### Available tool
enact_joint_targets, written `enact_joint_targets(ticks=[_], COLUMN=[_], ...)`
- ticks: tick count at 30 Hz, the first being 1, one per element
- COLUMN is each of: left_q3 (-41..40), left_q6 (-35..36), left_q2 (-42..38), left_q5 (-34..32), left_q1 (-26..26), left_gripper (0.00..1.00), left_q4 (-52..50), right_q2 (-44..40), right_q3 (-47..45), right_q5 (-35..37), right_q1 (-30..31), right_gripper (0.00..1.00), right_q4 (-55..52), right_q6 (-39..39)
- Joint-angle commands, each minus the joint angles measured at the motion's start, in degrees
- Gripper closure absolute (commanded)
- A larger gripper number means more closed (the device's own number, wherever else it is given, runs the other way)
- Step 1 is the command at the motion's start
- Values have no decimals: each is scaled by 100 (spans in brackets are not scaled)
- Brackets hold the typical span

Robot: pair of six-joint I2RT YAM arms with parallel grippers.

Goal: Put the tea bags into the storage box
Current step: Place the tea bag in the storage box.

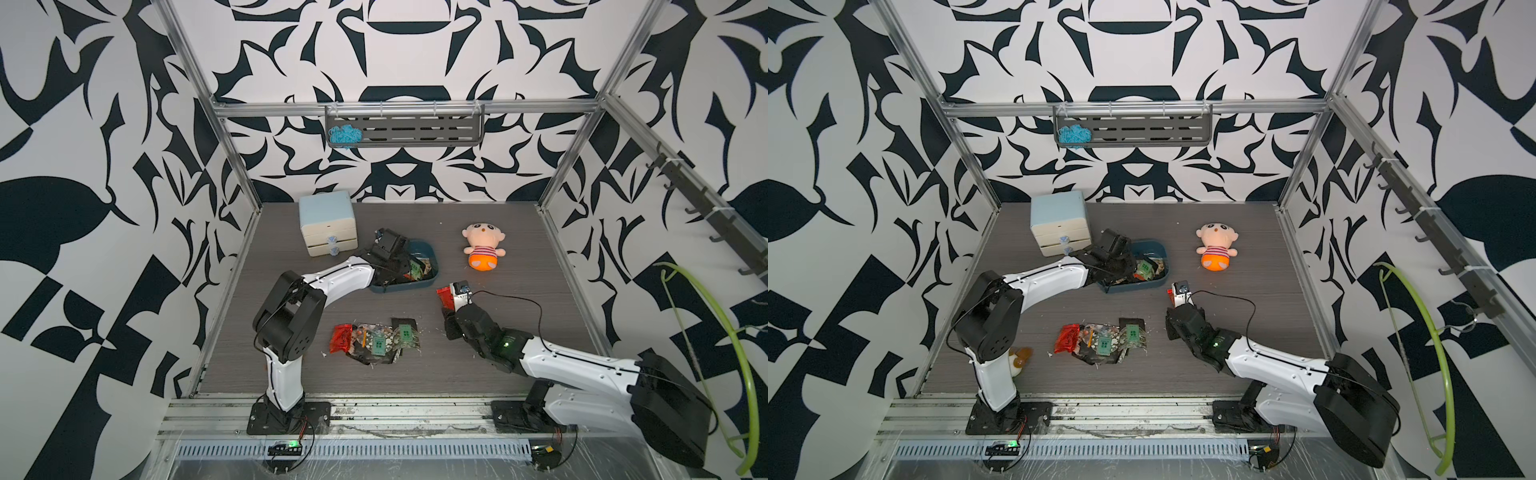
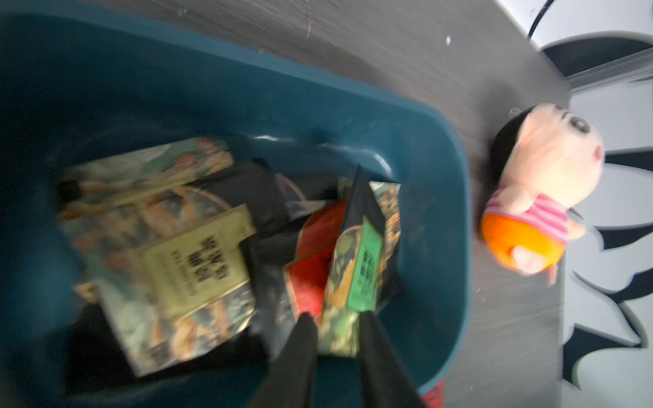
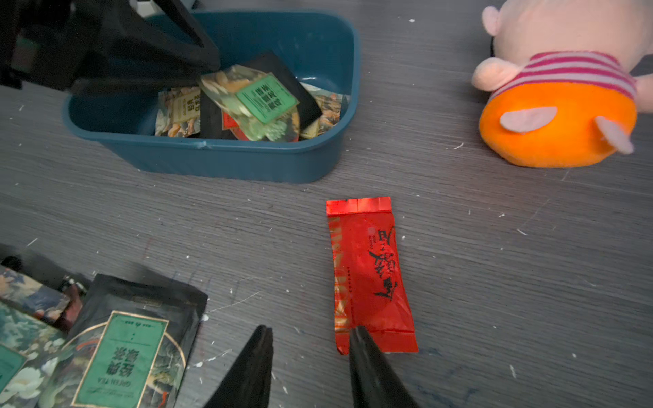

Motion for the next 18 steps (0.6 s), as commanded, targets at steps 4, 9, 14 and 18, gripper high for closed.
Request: enact_joint_targets(ticks=[4, 9, 14, 18], left_q3=[-654, -1456, -2248, -2841], left_q6=[101, 17, -332, -626], left_q2=[-1221, -2111, -2801, -3073], left_q5=[-382, -275, -275, -24], left_q1=[-32, -363, -903, -1207], left_gripper=[42, 37, 35, 36], left_q4=[-600, -716, -658, -317], right_q2=[343, 807, 1181, 1292], right_q3=[403, 680, 903, 941], right_q5=[-711, -1404, -1808, -1950], right_q1=[3, 14, 24, 67], right_gripper=[59, 62, 65, 67], right_q4=[189, 146, 47, 54], right_q6=[-224, -280, -259, -256])
